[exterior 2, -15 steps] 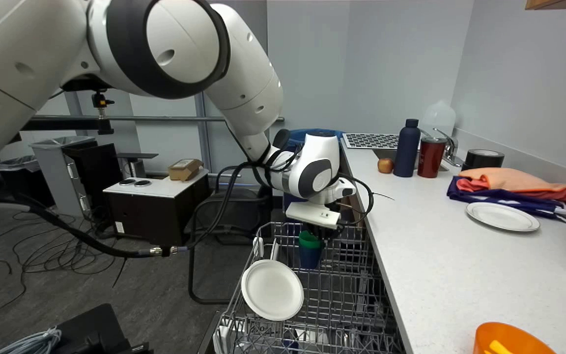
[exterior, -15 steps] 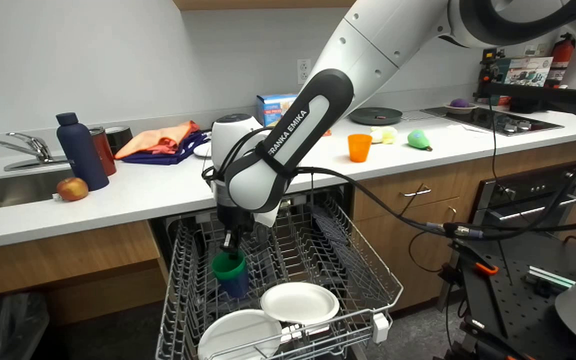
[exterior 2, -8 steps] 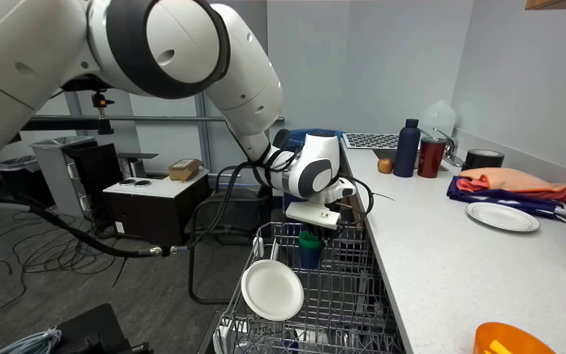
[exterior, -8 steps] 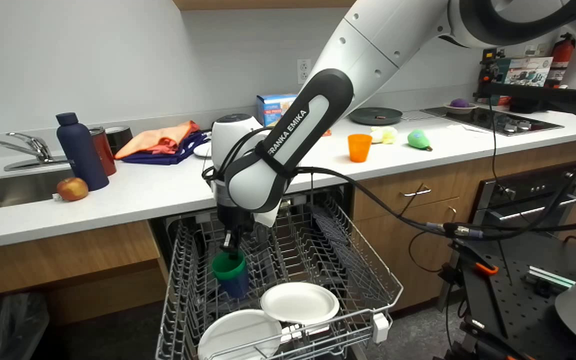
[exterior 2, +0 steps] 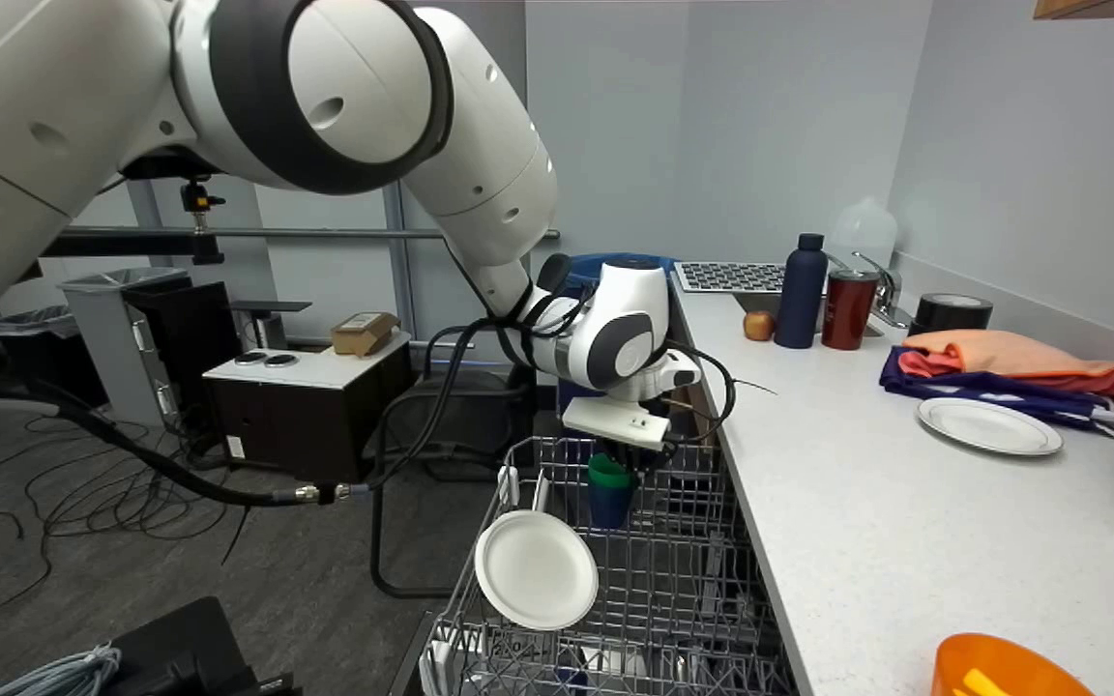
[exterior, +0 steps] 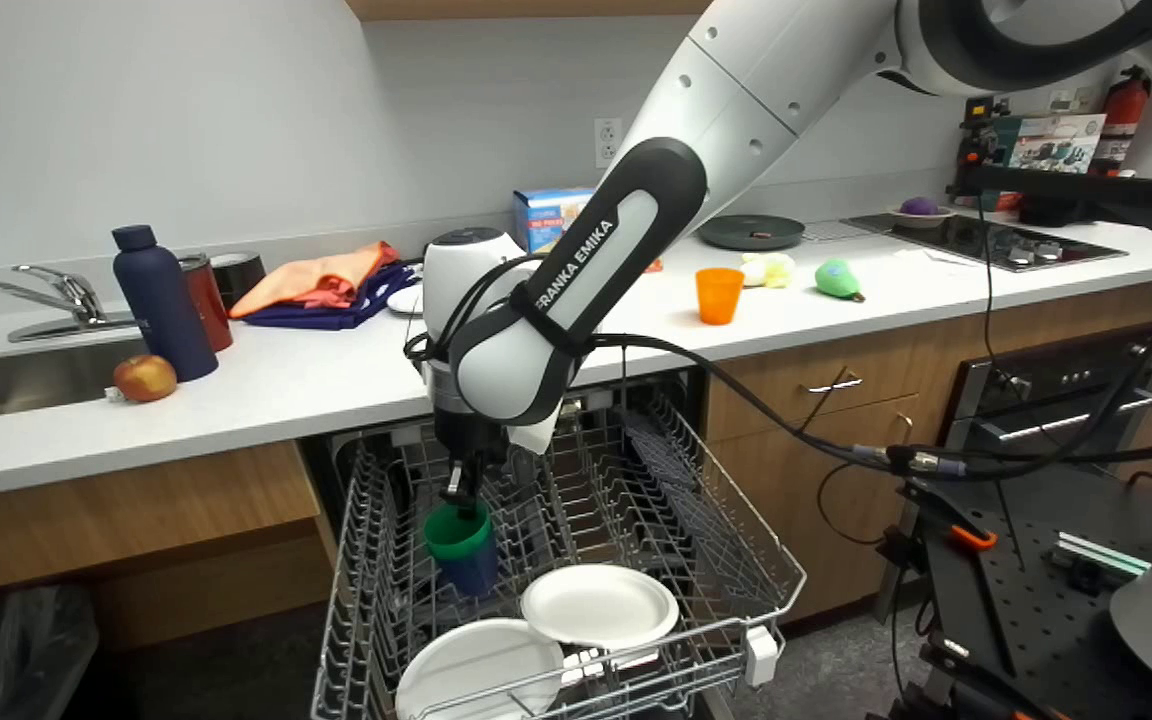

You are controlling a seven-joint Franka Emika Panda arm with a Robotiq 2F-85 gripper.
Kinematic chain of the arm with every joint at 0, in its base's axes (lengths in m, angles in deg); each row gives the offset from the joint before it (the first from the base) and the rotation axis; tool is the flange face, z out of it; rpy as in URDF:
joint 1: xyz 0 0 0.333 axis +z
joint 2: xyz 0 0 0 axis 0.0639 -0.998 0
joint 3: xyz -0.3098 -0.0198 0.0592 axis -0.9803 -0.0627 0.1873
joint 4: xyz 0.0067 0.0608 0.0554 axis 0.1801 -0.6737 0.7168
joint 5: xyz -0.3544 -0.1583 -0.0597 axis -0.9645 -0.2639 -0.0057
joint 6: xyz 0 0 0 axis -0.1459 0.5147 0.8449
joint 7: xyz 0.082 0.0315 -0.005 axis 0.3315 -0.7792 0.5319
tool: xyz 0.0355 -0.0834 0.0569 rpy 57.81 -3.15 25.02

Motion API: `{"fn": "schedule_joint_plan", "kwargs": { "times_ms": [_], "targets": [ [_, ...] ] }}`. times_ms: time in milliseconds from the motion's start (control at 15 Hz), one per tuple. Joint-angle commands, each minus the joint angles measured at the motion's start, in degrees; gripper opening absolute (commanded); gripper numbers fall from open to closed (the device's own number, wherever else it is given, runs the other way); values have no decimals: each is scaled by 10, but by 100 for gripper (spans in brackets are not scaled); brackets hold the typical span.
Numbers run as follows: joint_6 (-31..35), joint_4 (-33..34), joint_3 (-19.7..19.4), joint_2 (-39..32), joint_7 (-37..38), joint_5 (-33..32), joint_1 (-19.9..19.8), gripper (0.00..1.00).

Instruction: Remove the stacked cups from the dishwasher and put them on the countertop

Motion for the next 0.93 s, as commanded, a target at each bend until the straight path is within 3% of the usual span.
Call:
{"fn": "schedule_joint_plan", "kwargs": {
  "times_ms": [0,800,867],
  "targets": [
    [-2,2,1,-1,1,-2,-1,6],
    [-2,2,1,-1,1,-2,-1,6],
    [-2,2,1,-1,1,-2,-1,2]
  ]
}}
